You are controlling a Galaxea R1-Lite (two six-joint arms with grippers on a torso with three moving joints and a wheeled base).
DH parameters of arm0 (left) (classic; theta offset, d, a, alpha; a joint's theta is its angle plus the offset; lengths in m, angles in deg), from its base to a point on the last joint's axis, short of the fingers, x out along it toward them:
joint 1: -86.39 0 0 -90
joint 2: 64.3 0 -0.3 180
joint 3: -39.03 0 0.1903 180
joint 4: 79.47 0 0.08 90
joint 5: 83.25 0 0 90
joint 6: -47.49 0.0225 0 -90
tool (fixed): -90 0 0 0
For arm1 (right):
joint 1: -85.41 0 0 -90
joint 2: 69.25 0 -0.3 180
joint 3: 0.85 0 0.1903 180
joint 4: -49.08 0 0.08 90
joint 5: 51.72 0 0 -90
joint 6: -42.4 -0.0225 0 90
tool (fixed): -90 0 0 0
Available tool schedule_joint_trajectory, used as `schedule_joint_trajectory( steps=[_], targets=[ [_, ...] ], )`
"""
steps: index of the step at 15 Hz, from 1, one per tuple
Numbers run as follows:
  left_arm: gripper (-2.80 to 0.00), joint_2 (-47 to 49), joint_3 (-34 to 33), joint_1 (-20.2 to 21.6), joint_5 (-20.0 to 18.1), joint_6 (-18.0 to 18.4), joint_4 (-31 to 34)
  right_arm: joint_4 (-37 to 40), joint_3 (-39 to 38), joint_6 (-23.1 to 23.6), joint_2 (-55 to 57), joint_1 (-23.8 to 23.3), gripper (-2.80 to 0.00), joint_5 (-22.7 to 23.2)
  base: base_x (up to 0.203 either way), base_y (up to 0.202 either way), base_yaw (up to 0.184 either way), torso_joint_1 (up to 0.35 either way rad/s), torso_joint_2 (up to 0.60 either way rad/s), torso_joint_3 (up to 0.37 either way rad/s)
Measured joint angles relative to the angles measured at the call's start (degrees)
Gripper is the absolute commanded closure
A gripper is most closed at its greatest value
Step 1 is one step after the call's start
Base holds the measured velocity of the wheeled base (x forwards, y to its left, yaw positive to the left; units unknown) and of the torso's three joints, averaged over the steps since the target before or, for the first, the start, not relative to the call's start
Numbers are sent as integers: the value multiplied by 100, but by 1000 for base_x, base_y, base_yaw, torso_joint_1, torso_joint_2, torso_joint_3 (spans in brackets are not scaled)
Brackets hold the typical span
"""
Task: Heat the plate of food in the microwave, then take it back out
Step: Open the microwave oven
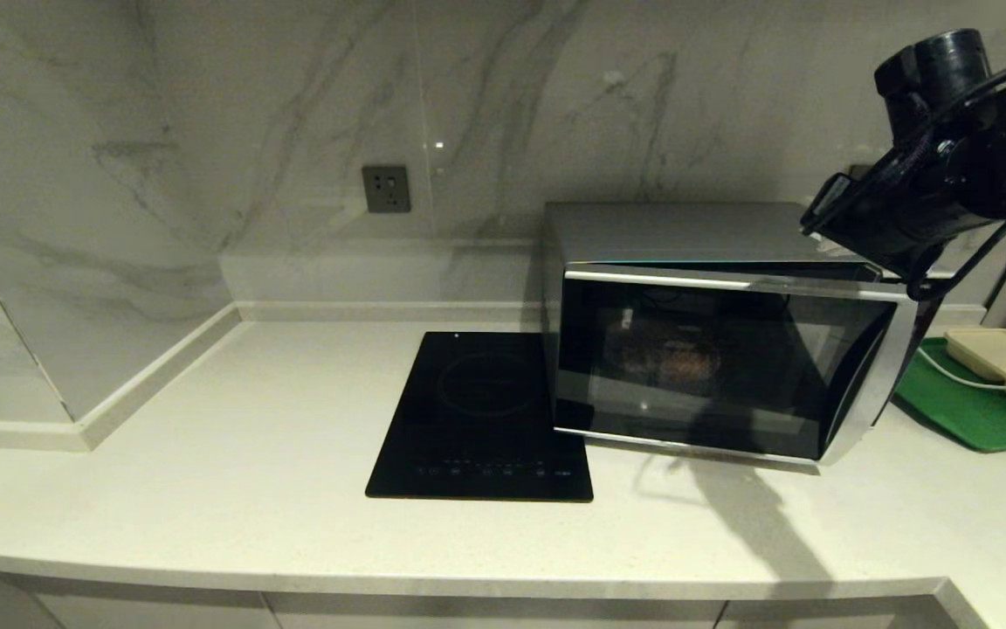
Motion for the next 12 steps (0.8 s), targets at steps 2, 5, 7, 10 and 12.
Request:
schedule_joint_trajectory(
  steps=[2,5,7,10,12],
  targets=[
    [0,0,0,0,0,2,2,0,52,-80,137,-180,0,7,0,0,0,0,0,0],
    [0,0,0,0,1,2,2,-3,69,-89,244,-429,0,21,0,0,0,0,0,0],
    [0,0,0,0,0,-2,2,0,70,-91,287,-573,0,71,0,0,0,0,0,0],
    [0,0,0,0,-1,2,2,5,11,-94,340,-682,0,96,0,0,0,0,0,0],
    [0,0,0,-2,-1,0,2,5,-6,-93,393,-745,0,167,0,0,0,0,0,0]
  ],
)
